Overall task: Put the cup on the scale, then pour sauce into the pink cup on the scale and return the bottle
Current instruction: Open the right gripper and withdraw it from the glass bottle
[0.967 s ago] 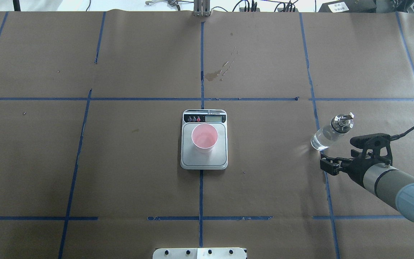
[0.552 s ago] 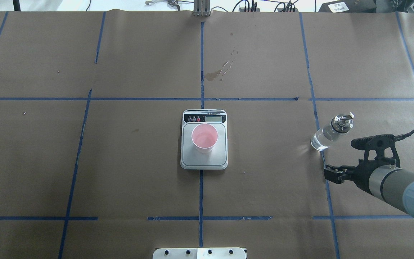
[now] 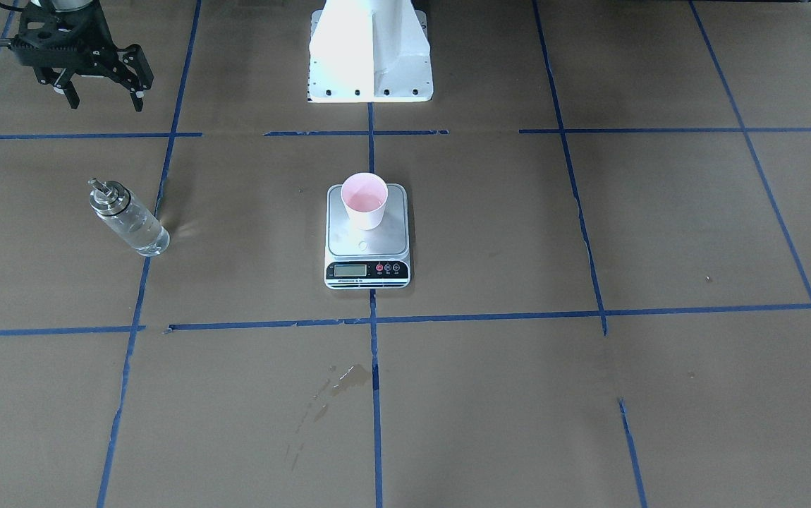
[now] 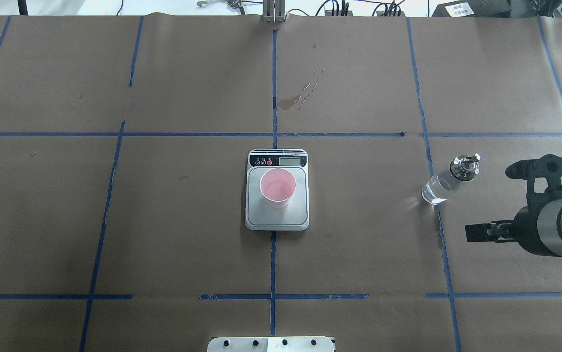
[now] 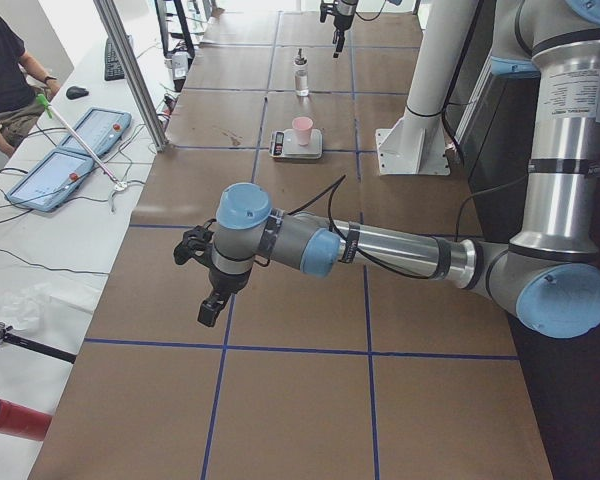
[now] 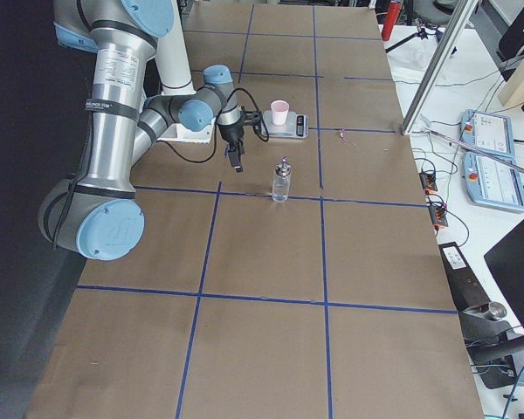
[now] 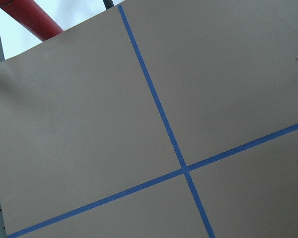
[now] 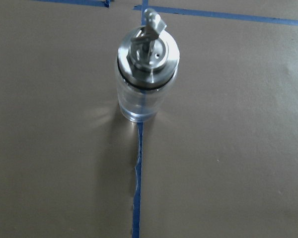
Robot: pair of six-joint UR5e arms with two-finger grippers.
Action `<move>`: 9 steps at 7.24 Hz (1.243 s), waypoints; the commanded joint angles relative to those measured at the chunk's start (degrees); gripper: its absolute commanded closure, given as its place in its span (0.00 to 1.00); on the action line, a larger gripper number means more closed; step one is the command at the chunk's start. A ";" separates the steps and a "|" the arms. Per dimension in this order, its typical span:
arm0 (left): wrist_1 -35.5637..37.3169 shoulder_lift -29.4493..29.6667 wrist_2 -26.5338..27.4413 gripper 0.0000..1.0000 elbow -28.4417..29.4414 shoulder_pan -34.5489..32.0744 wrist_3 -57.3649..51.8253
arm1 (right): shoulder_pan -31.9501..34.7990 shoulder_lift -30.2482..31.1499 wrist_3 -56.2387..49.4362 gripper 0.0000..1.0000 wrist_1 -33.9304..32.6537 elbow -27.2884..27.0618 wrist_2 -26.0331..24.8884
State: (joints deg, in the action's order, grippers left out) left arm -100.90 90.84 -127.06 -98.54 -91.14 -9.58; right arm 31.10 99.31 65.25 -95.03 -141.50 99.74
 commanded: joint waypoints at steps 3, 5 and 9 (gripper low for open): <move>0.00 -0.04 -0.03 0.00 -0.42 0.00 0.09 | 15.96 -19.23 -23.88 0.00 -26.06 0.69 7.91; 0.00 -0.04 -0.03 0.00 -1.30 0.00 0.09 | 28.16 -19.07 -38.98 0.00 -25.65 6.20 17.20; 0.00 -0.48 -0.03 0.00 -1.14 0.00 -0.09 | 52.26 -17.57 -76.15 0.00 -25.38 25.08 30.16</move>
State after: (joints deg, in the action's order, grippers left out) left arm -100.90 90.48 -127.11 -100.17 -91.14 -9.53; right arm 76.72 81.48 1.11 -120.49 -122.61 127.87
